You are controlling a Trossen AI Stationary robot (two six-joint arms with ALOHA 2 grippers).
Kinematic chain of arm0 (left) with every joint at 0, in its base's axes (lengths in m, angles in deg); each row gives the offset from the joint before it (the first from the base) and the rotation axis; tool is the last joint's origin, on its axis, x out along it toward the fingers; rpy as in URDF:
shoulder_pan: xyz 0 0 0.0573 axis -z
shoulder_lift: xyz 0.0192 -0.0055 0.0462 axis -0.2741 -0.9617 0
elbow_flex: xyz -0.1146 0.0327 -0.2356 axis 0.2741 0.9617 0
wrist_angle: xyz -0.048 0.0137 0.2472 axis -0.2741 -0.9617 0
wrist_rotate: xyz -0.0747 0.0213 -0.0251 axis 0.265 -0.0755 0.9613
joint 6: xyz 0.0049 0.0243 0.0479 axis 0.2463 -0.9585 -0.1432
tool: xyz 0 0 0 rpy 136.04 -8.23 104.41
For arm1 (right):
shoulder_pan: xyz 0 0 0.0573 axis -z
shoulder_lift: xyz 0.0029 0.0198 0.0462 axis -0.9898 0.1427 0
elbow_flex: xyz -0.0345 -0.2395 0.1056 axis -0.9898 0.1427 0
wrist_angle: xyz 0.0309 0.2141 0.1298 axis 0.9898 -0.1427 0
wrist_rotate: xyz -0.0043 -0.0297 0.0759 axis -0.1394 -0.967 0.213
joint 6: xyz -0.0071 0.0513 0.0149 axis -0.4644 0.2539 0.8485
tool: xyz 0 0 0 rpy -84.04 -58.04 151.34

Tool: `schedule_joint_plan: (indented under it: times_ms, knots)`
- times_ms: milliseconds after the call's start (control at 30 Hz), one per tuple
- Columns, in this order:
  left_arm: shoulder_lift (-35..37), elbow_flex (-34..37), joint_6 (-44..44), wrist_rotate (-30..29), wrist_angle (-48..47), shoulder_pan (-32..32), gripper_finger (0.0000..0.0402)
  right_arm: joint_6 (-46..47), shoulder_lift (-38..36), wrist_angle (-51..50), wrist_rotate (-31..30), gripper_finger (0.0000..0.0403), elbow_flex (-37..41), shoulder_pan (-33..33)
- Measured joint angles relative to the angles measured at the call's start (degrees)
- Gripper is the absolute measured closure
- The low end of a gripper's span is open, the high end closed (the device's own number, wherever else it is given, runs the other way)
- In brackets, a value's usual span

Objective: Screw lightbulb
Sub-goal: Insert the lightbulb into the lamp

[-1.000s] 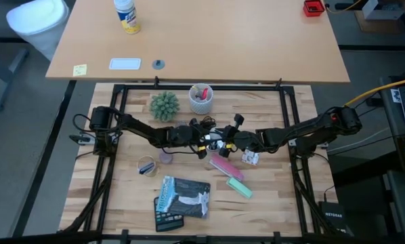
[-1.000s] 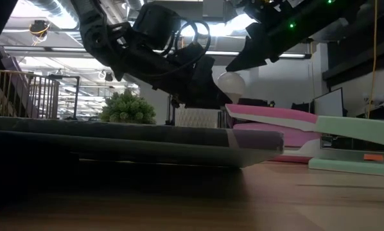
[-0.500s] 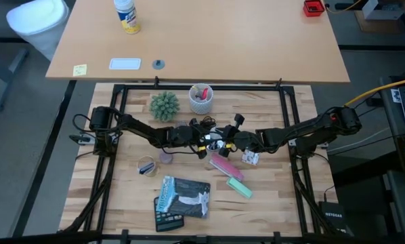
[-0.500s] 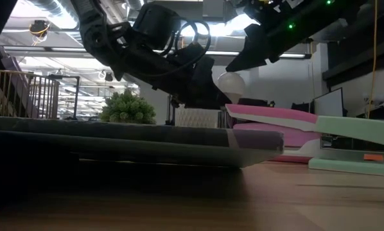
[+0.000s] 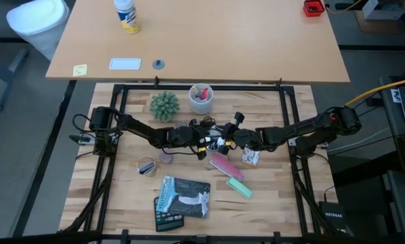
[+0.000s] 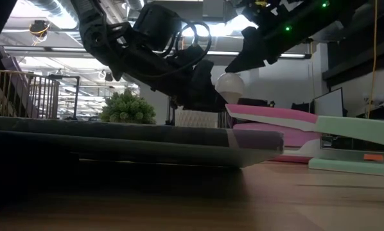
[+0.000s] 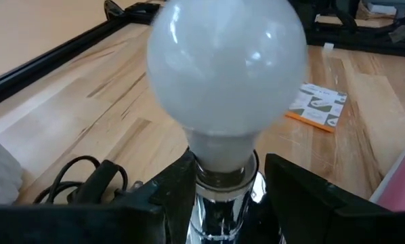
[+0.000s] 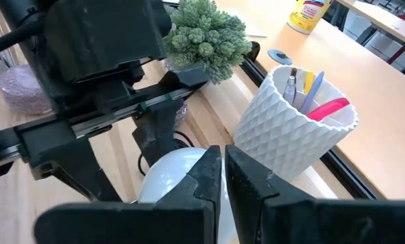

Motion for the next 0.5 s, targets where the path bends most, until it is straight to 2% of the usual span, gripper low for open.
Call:
schedule_joint_plan:
  times_ms: [167,300,500]
  knots:
    - [1.3,0.0,0.0,-1.6,-2.5,0.1,0.0235,0.0,-0.1,0.0,0.7,0.0375,0.0,0.2]
    - [5.1,0.0,0.0,-3.1,-9.3,0.1,0.0235,0.0,-0.1,0.2,1.0,0.0375,0.0,0.2]
    - [10.3,0.0,1.0,-3.4,-14.3,1.2,0.0235,0.1,-0.1,0.7,1.1,0.0375,0.0,0.2]
